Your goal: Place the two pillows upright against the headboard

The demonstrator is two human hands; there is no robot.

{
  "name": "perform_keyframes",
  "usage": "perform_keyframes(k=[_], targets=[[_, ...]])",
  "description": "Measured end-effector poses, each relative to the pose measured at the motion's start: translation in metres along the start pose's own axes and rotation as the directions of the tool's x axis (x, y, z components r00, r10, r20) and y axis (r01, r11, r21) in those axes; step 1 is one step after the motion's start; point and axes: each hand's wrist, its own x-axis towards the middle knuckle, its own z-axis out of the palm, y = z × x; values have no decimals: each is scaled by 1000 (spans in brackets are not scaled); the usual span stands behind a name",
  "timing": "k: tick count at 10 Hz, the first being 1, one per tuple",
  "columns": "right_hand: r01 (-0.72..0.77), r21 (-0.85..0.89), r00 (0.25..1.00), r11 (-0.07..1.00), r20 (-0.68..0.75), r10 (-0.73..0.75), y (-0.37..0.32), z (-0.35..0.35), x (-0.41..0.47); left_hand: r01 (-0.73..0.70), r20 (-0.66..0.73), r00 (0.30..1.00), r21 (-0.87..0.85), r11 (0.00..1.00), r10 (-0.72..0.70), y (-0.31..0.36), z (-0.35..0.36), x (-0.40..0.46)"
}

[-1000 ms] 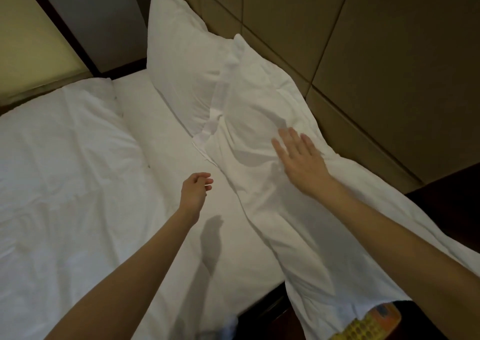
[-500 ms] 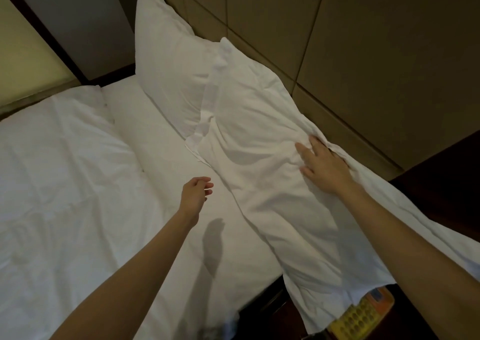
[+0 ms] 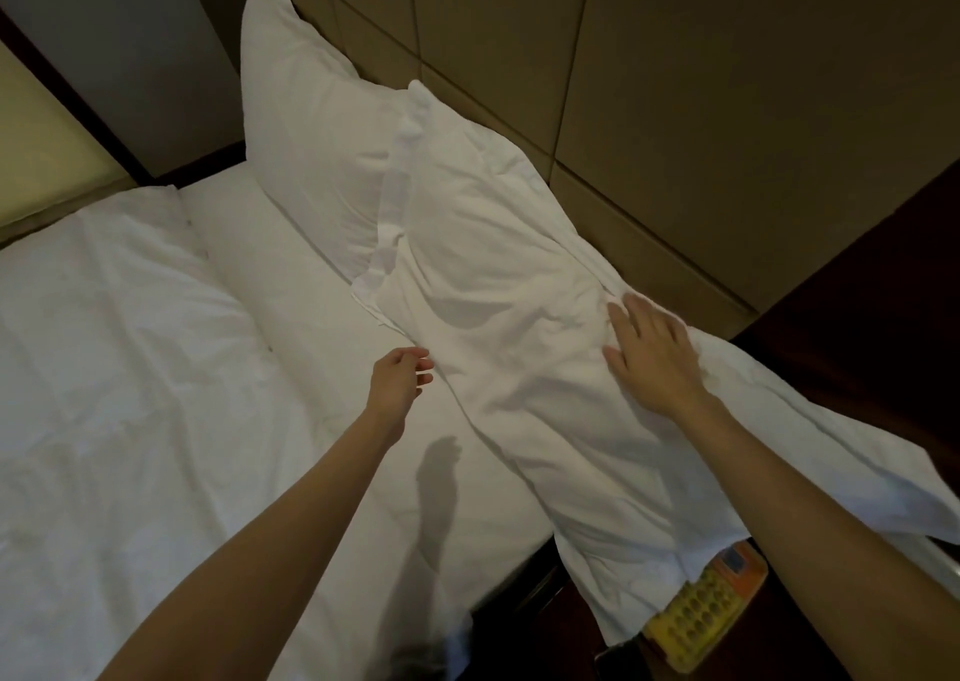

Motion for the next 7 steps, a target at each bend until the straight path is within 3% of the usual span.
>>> perform_keyframes(k=[1,2,4,5,6,7], targets=[[-29,53,999,998,46,26,0,2,0,5,30,1000,15,1000,-5,-2,7,-6],[-75,70,987,995,-137,84,0,-5,-3,5,38,999,13,1000,-5,-4,7,-8],[-182,94,982,979,-22,185,-4,8,-25,9,29,1000,7,1000,-9,-6,-3,-11],[-205,211,971,956,-81,226,-12,-4,-21,10,40,999,15,1000,-11,-2,-11,-16],[-122,298,966,947,-182,182,-25,-16,-22,-26,58,998,25,999,25,4,-24,-17],[-106,537,971,837,-125,203,-49,-29,-20,-78,56,995,15,997,77,14,-44,-21]])
